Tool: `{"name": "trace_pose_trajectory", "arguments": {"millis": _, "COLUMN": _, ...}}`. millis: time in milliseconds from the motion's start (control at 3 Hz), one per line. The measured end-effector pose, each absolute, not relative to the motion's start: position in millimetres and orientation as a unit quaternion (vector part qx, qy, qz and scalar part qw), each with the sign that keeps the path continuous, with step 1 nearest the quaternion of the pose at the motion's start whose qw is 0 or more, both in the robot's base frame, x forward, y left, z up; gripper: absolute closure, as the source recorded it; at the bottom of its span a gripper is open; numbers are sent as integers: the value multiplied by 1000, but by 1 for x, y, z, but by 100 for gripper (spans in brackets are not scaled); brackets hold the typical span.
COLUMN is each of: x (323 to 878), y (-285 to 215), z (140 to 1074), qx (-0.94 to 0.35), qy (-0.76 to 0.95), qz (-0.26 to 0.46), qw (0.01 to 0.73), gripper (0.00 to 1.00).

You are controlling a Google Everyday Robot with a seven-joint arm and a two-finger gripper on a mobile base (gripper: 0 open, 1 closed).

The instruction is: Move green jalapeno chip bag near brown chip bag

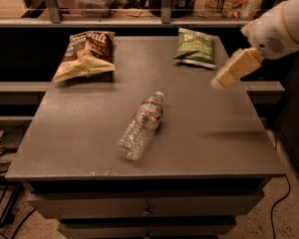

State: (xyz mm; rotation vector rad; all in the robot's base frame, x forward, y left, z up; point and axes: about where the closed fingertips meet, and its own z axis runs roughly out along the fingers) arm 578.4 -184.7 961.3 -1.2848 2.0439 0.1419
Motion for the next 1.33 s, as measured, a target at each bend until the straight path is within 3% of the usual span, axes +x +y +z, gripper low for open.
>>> {"name": "trace_pose_trajectory", "arguments": {"millis": 333, "x": 641, "y": -167, "z": 950, "qx": -467, "qy": 788, "qz": 73, "qw": 394, "gripper": 0}}
{"name": "trace_pose_trajectory", "arguments": {"millis": 1333, "x": 742, "y": -183, "z": 913, "qx": -351, "qy": 800, "qz": 119, "qw": 472, "gripper": 0}}
